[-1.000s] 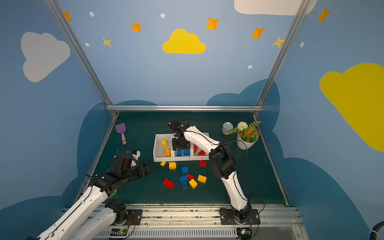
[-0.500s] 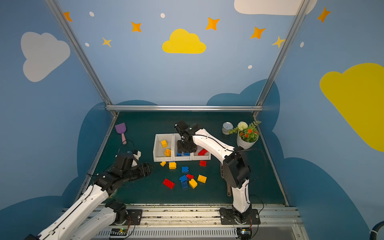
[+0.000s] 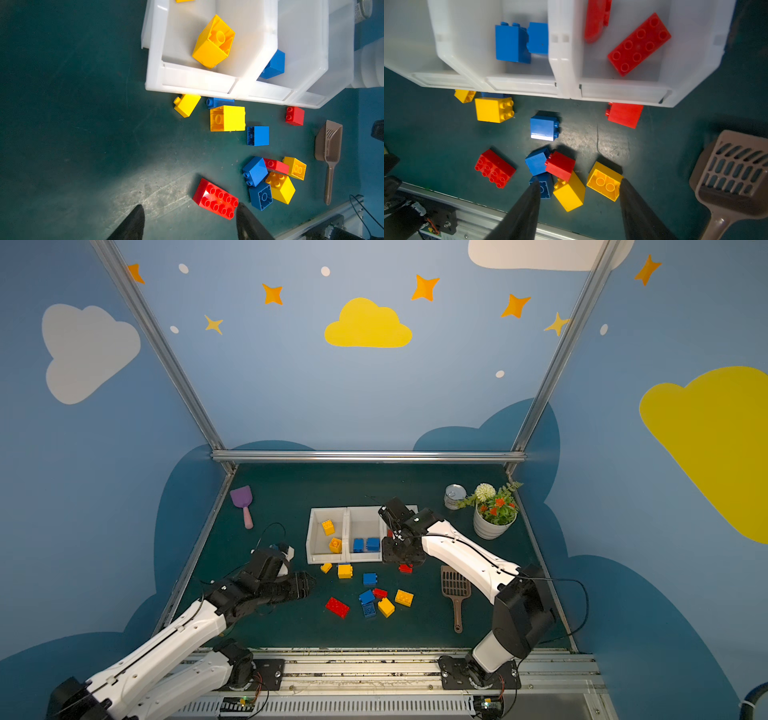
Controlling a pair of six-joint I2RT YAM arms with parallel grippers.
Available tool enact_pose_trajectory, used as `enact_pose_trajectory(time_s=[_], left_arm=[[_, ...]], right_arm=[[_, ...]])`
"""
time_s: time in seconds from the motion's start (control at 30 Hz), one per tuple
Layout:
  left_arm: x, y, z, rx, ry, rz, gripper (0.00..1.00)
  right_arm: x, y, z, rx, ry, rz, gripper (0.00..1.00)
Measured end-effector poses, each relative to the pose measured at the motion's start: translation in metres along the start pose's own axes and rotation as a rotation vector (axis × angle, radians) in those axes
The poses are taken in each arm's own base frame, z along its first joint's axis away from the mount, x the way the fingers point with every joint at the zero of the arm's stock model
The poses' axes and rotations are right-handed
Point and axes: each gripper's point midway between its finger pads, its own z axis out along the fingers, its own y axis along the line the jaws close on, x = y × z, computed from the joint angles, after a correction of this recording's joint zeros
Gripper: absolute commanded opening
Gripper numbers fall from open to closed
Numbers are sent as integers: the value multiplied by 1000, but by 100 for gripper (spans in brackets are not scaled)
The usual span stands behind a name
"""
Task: Sort the legos into containers by color
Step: 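Draw the right gripper back toward the pile while the left reaches toward the bin, then lower the left gripper onto a yellow brick at the bin's front edge and grasp it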
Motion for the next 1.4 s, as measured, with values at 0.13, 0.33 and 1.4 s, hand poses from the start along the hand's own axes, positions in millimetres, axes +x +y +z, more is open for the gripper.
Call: enact_pose_trajectory(time_s=[0.13,0.33,1.4], left_arm=[[0,-8,11,-19,34,24,70],[-16,-27,33,-48,71,51,70],[-30,-65,115,-248,187,221,59]], right_arm=[[9,-7,-4,-2,-5,20,61],[9,-12,-13,-14,-29,40,61],[20,-27,-23,-25,-44,81,62]])
